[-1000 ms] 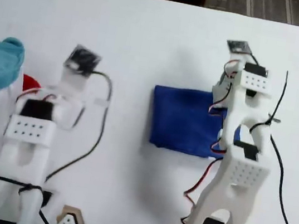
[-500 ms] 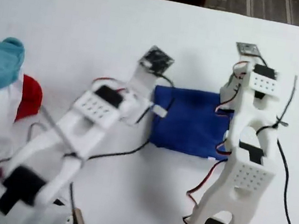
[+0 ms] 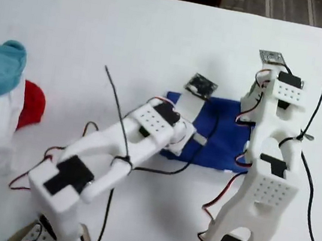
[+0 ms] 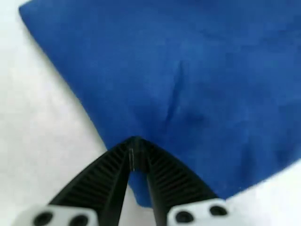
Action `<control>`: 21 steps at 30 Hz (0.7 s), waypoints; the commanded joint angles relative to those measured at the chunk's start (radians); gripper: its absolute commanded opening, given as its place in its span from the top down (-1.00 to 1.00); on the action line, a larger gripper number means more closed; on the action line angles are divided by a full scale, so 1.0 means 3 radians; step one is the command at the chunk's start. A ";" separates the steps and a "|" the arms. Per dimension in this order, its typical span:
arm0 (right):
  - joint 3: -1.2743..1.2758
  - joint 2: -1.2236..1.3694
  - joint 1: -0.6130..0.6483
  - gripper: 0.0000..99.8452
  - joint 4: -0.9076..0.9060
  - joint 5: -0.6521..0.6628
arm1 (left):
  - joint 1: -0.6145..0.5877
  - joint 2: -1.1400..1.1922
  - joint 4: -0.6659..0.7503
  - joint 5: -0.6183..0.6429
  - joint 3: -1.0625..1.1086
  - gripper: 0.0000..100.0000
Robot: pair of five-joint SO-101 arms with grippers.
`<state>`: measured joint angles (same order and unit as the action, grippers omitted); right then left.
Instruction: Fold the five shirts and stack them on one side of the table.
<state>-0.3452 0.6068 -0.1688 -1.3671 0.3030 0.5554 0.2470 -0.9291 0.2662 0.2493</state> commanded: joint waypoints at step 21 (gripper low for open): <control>-0.0159 0.0151 -0.0008 0.96 0.0151 -0.0020 | -0.0005 0.0292 -0.0721 0.0839 -0.0371 0.95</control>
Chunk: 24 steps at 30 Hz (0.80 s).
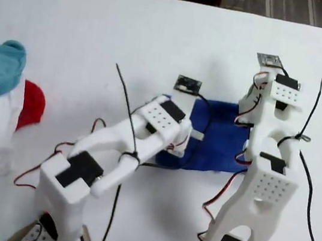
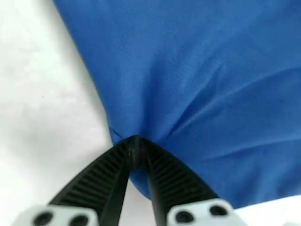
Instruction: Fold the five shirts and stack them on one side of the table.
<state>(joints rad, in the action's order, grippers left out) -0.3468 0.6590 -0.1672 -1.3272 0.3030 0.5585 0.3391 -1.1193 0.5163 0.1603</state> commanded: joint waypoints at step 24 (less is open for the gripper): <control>0.3289 -0.3000 -0.0376 0.96 0.1010 0.0292 | -0.0798 0.0445 0.0138 -0.0997 -0.1598 0.95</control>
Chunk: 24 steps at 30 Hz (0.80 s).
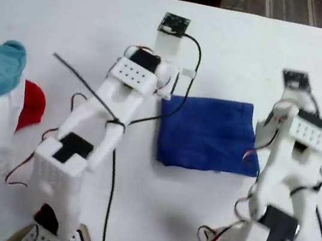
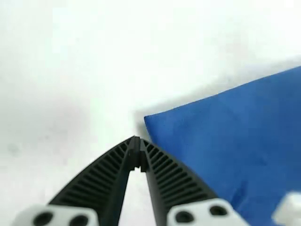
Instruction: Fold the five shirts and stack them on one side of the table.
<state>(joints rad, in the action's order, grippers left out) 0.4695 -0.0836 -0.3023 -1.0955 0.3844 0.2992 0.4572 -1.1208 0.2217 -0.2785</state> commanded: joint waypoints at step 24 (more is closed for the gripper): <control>0.1268 -0.0233 -0.0013 0.96 0.0698 0.0425 | -0.0026 0.0573 0.0471 -0.0010 -0.0136 0.95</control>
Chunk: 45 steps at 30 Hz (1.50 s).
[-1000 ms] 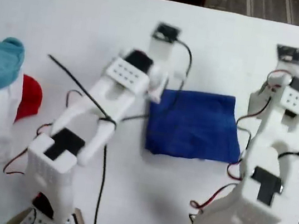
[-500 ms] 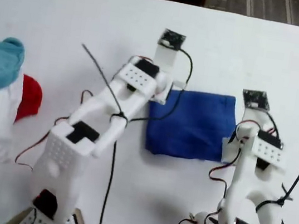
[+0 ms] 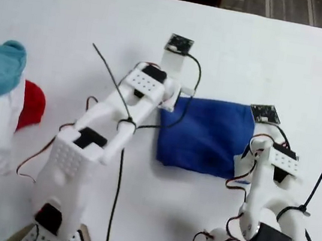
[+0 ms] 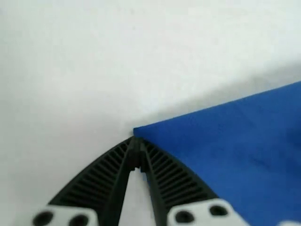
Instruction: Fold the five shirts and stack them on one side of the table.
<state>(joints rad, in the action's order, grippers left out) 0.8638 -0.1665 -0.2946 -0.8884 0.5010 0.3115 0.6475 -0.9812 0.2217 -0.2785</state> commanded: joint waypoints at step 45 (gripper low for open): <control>-0.2992 0.1762 0.0504 0.60 -0.1481 -0.0425 | -0.2015 -0.2910 -0.1729 -0.1320 0.1174 0.95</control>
<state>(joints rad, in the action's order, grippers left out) 0.0169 0.3414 -0.1565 -1.3272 0.3782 -0.2746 -0.0967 -1.5735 -0.1634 -0.0483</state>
